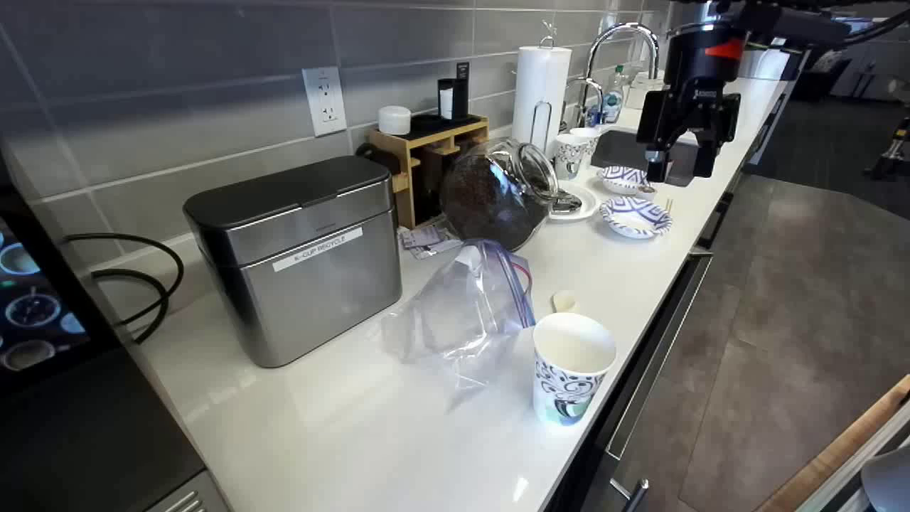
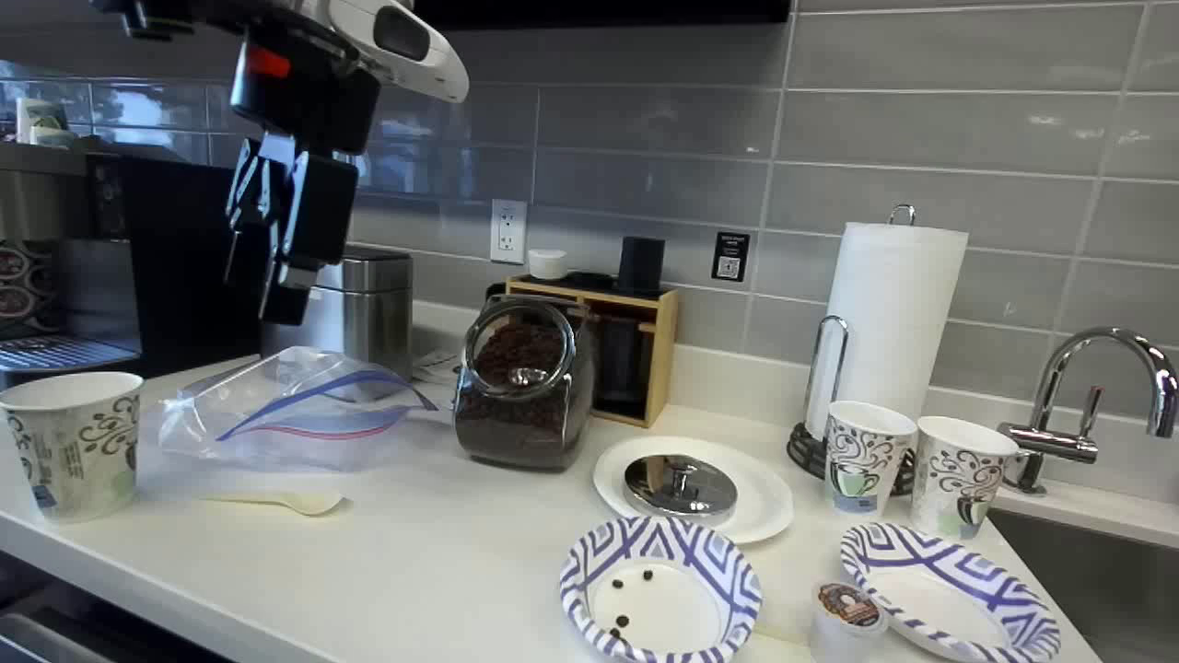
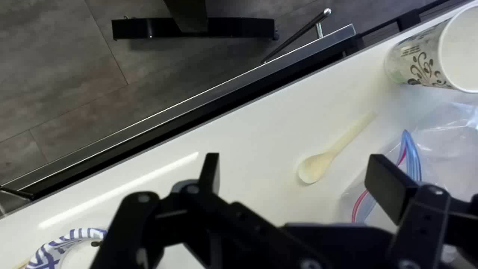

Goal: Scoop up the contents in the jug and put them in the bowl

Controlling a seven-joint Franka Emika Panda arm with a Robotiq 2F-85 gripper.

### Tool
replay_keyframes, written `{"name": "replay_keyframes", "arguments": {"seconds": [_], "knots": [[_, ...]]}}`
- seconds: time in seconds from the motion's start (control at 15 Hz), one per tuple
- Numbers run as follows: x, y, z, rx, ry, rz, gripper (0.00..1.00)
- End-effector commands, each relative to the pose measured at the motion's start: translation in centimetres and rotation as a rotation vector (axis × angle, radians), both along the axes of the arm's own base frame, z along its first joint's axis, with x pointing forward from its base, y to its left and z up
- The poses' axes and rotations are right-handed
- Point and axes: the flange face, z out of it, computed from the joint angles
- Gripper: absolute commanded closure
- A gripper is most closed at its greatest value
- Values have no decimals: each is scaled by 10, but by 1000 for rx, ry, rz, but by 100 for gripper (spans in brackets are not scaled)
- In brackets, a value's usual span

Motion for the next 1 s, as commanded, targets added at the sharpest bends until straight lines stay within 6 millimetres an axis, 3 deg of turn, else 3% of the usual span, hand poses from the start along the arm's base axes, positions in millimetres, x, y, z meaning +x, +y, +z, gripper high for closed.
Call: {"name": "replay_keyframes", "arguments": {"seconds": [0.0,0.4,0.93], "knots": [[0,0,0,0,1,0,0],[0,0,0,0,0,0,0],[55,-51,-49,168,-217,-181,0]]}}
